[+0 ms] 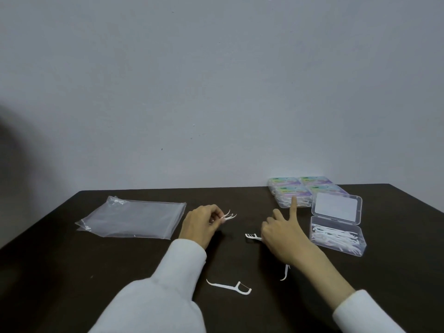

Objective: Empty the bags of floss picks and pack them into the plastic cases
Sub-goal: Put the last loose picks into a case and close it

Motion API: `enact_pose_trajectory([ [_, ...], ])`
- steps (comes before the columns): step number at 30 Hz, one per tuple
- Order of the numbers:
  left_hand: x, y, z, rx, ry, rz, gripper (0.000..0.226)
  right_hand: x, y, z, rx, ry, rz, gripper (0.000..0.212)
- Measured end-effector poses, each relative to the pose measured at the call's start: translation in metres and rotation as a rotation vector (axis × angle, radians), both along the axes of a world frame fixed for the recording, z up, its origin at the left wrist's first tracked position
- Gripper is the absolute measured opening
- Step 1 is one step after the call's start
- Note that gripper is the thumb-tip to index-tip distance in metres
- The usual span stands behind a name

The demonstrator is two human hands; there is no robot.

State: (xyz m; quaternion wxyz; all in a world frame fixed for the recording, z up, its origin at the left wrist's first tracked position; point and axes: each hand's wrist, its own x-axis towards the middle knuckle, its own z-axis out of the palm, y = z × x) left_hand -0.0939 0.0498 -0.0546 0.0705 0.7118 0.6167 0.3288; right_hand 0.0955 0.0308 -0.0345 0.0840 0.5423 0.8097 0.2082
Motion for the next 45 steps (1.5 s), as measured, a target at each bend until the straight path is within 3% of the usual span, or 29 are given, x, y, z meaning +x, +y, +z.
enact_pose_trajectory([
  [6, 0.003, -0.003, 0.001, 0.021, -0.059, -0.026, 0.005, 0.010, 0.002, -0.003, 0.038, 0.126, 0.045, 0.026],
  [14, 0.035, -0.005, 0.009, 0.053, -0.184, -0.111, 0.004, 0.073, 0.005, 0.021, 0.118, 0.515, -0.020, 0.021],
  [19, 0.077, -0.002, 0.020, 0.043, -0.123, -0.240, 0.004, 0.134, 0.001, 0.023, 0.110, 0.633, -0.131, 0.003],
  [24, 0.126, -0.002, 0.032, 0.076, 0.001, -0.371, 0.011, 0.159, 0.000, 0.016, 0.003, 0.682, -0.158, 0.023],
  [26, 0.140, -0.002, 0.034, 0.097, 0.038, -0.396, 0.012, 0.160, 0.000, 0.013, -0.023, 0.659, -0.156, 0.021],
  [32, 0.160, -0.001, 0.030, 0.145, 0.121, -0.379, 0.011, 0.167, 0.000, 0.011, 0.007, 0.731, -0.138, 0.004],
  [36, 0.167, 0.000, 0.027, 0.135, 0.117, -0.375, 0.012, 0.173, 0.001, 0.009, 0.112, 0.801, -0.147, 0.008],
  [45, 0.196, 0.006, 0.025, 0.117, 0.203, -0.412, 0.014, 0.184, 0.004, 0.001, 0.059, 0.904, -0.121, 0.016],
])
